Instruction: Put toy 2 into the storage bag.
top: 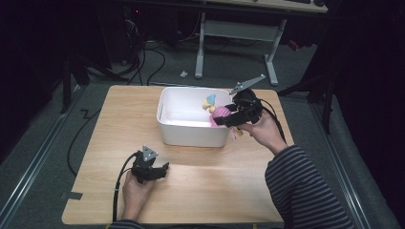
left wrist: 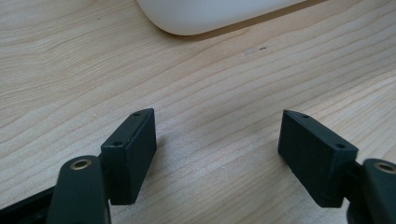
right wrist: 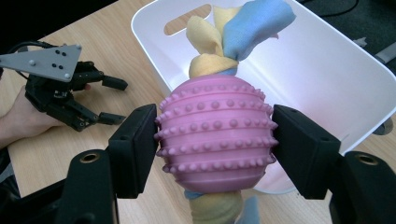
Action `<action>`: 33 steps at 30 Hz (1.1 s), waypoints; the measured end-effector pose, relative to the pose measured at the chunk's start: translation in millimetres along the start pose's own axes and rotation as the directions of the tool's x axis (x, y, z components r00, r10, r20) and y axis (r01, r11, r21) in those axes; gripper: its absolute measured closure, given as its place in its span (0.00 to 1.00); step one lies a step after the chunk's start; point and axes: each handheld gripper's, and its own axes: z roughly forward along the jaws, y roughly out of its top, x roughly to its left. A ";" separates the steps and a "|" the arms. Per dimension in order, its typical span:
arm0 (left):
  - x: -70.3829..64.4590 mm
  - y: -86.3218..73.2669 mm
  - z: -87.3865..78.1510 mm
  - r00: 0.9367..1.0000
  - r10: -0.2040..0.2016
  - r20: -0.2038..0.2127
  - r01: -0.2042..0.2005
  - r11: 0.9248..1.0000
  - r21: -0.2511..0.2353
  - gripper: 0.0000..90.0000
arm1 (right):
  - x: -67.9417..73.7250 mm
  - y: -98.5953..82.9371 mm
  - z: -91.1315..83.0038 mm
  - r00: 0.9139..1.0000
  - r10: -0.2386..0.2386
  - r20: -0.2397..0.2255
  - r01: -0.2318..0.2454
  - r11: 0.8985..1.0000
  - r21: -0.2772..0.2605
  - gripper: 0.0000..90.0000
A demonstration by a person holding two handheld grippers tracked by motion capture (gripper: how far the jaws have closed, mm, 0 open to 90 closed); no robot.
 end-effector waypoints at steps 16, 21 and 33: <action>0.0 0.0 0.1 1.000 0.000 0.000 0.000 1.000 -0.001 0.31 | -6.0 29.3 28.3 0.998 -0.050 0.041 0.046 0.994 0.094 0.38; 0.0 0.0 0.1 1.000 0.000 -0.001 0.000 1.000 -0.001 0.31 | -7.0 34.4 38.3 0.996 -0.063 0.059 0.056 0.992 0.115 0.38; 0.3 0.0 -0.1 1.000 0.004 0.000 -0.004 1.000 0.002 0.31 | -14.2 35.1 66.0 0.997 -0.066 0.051 0.056 0.984 0.168 0.38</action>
